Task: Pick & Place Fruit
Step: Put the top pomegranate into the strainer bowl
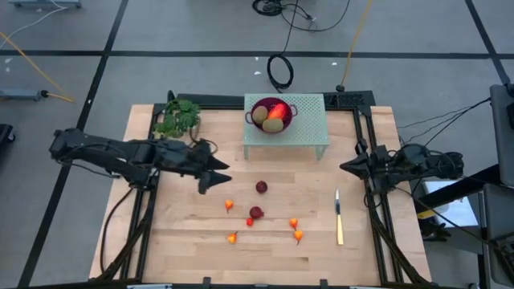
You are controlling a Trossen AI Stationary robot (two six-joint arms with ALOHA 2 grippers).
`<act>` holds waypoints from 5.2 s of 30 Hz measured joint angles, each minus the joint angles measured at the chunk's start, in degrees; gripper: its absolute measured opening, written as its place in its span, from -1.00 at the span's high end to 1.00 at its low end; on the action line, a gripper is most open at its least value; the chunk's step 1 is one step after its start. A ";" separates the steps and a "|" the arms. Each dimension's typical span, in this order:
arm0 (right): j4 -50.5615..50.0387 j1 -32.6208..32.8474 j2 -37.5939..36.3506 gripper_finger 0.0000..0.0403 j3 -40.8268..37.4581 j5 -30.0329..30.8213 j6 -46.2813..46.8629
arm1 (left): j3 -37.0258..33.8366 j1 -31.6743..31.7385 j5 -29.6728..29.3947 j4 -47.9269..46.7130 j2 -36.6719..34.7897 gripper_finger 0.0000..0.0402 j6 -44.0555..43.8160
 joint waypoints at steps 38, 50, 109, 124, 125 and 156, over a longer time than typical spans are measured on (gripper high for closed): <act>-0.03 0.02 -0.09 1.00 -0.12 -7.50 0.62 | 34.22 1.10 -8.47 -26.52 47.35 -0.36 -34.09; -0.05 0.02 -0.06 0.99 -0.10 -7.56 0.58 | 34.22 3.37 -2.81 -25.95 49.59 -0.36 -43.08; -0.10 0.02 -0.07 0.98 -0.10 -7.52 0.28 | 34.18 2.23 -6.17 -25.74 49.52 -0.43 -50.30; -0.44 0.02 -0.09 0.98 -0.10 -7.50 0.30 | 34.16 2.86 0.36 -25.01 55.22 -0.43 -53.05; -0.47 0.02 -0.09 0.98 -0.10 -7.50 0.30 | 34.16 2.97 0.26 -25.01 55.21 -0.43 -52.95; -0.43 0.02 -0.06 0.98 -0.10 -7.37 0.36 | 34.20 5.84 0.68 -24.11 59.07 -0.43 -48.13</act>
